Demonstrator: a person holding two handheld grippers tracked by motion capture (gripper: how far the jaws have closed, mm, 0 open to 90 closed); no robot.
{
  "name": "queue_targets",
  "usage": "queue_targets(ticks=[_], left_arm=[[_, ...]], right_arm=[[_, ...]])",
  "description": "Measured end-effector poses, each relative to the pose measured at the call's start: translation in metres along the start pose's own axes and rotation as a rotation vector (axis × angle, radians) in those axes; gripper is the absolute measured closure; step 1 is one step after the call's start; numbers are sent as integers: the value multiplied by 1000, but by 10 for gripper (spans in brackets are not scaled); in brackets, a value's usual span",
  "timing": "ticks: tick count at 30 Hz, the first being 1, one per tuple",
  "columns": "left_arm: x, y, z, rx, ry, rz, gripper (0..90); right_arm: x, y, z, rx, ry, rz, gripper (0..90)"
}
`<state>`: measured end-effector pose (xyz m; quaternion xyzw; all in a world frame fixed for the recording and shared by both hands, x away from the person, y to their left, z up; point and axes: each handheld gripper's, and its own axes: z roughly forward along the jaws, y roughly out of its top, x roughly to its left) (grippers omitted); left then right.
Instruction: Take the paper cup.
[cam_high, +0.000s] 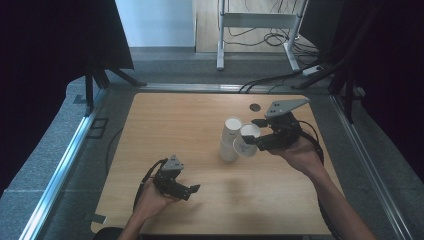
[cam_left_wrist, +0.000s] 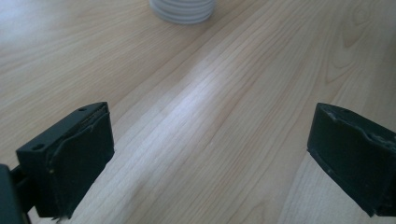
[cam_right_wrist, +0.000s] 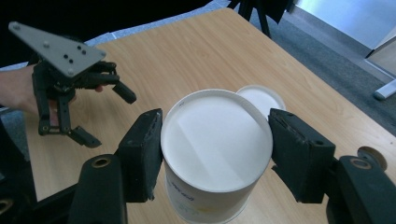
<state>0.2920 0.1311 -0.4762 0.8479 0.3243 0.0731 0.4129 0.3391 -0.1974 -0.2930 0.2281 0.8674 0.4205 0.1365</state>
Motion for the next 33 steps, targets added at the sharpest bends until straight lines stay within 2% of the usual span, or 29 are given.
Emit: queue_targets(ticks=[6,11,15,25,33], left_arm=[[-5,10,-1,-20,-42,33,7],[-9,19,0,-17,-61,73,10],[-13,28,3,-13,-94,108,10],[-31,50,24,-21,-173,190,12],[-39,58,41,-27,-216,224,19]], right_arm=[[3,-17,2,-6,15,0,375],[7,-34,6,-7,37,-5,375],[9,-44,9,-15,49,0,375],[15,-70,25,-22,94,-1,375],[25,-79,40,-21,129,-14,375]])
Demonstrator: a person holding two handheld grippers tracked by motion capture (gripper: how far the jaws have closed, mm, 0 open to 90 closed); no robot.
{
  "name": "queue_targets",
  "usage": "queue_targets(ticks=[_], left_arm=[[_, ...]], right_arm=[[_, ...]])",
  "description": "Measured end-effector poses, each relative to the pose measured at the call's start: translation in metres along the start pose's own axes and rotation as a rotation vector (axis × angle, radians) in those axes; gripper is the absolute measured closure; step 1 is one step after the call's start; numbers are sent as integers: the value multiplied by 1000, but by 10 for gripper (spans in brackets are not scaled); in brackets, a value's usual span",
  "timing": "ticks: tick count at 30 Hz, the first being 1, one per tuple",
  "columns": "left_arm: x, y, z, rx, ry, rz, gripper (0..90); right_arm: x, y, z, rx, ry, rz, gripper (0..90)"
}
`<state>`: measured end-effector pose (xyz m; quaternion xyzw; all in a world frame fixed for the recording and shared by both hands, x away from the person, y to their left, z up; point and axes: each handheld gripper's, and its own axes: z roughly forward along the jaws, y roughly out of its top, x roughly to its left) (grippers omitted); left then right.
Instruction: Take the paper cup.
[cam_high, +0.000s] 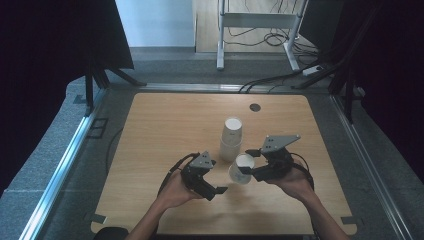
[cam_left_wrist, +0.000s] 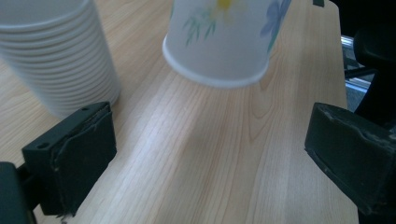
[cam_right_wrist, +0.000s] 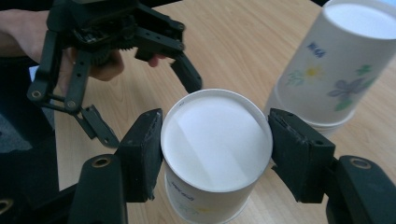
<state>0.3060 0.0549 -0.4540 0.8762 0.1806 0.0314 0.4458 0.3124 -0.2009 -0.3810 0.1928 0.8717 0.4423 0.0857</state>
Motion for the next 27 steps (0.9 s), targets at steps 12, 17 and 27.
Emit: queue_targets(ticks=[12,17,27], left_arm=[[0,-4,27,-33,-55,-10,42],[0,-5,30,-47,-65,-8,64],[1,-9,34,-63,-63,3,136]], right_arm=[[11,3,13,-1,35,-22,376],[12,4,15,0,38,-26,376],[15,6,19,-2,52,-34,375]])
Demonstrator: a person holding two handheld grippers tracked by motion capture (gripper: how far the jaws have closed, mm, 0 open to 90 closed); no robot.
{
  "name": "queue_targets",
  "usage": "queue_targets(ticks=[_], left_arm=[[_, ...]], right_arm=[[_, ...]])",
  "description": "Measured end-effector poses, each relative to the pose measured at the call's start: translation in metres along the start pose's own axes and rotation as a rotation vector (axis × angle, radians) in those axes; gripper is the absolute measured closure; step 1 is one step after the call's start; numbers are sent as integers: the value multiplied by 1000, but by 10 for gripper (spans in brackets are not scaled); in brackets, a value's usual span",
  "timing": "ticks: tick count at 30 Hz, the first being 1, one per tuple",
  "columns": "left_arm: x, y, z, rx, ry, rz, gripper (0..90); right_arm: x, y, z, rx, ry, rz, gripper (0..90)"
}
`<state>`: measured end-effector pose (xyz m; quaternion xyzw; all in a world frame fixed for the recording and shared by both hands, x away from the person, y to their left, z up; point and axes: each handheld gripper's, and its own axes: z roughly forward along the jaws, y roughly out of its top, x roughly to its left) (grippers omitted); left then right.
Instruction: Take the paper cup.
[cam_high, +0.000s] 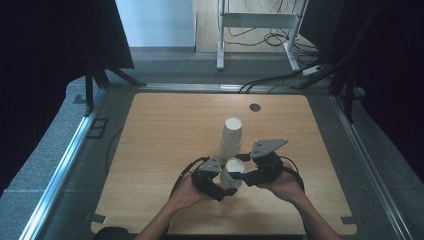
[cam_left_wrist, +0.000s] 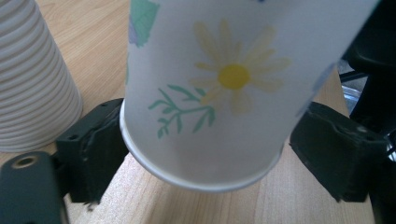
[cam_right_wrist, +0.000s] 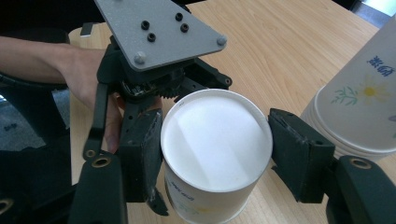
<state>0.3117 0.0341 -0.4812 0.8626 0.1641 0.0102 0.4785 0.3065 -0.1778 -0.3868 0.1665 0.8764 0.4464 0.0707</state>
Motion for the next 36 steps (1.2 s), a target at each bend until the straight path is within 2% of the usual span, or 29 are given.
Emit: queue_targets(ticks=[5,16,22,29,34,36], left_arm=[[1,-2,1,-5,-4,-4,147],[2,-6,1,-15,-14,-6,235],[4,-7,0,-23,-24,-15,316],[4,-7,-1,-13,-15,-1,363],[5,-7,-2,-7,-10,4,378],[4,-7,-1,-6,-7,1,358]], right_arm=[[0,0,0,-4,1,0,375],[-2,-2,0,-12,10,10,375],[-2,-2,0,-8,11,8,374],[-3,-3,-1,-6,10,14,373],[-4,-5,-1,-9,13,20,373],[-5,-5,-1,-11,13,24,373]])
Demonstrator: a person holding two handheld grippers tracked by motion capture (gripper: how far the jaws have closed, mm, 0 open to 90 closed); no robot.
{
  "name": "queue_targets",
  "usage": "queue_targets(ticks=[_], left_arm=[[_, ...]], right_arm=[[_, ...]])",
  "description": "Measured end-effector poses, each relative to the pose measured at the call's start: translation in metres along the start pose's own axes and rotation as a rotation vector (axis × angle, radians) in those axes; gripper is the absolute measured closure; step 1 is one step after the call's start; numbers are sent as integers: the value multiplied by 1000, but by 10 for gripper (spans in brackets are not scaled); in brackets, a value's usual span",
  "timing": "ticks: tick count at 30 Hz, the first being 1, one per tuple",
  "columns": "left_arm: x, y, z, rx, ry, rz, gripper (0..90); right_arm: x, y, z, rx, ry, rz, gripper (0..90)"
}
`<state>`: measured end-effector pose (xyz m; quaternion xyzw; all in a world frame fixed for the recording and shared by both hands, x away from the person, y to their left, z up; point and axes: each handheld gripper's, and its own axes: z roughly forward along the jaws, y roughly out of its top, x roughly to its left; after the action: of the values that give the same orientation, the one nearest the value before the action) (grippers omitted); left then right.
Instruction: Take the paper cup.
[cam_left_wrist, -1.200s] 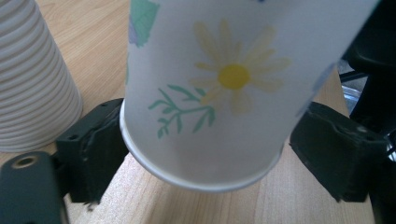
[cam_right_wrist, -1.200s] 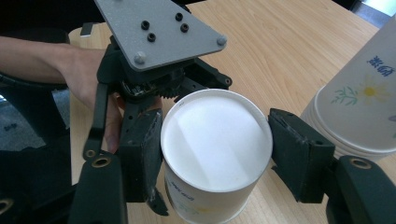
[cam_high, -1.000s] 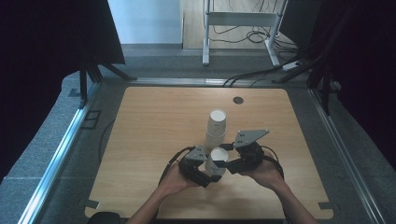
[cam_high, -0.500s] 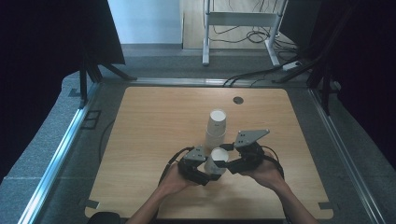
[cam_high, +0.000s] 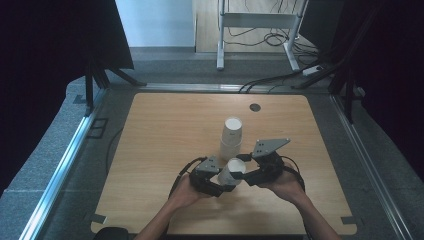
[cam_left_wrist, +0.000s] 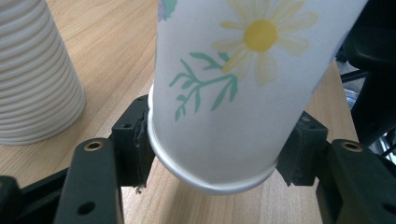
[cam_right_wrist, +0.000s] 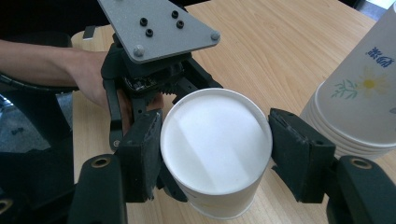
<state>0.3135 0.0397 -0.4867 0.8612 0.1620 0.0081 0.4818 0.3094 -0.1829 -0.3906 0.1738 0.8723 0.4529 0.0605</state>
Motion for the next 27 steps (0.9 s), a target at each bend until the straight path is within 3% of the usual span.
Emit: queue_targets(ticks=[6,10,13,19,26,27], left_arm=[[-2,2,4,7,34,0,227],[-2,3,4,-18,36,-22,167],[-1,3,3,-13,27,-15,191],[-2,4,1,7,29,7,319],[-1,8,-3,48,32,18,353],[-1,9,-4,55,34,20,354]], right_arm=[[-1,0,1,4,-5,4,375],[0,-1,3,11,1,5,375],[0,-2,5,12,2,5,375],[0,-2,4,14,1,4,370],[-2,-2,4,9,7,0,357],[-2,-3,4,4,5,-1,306]])
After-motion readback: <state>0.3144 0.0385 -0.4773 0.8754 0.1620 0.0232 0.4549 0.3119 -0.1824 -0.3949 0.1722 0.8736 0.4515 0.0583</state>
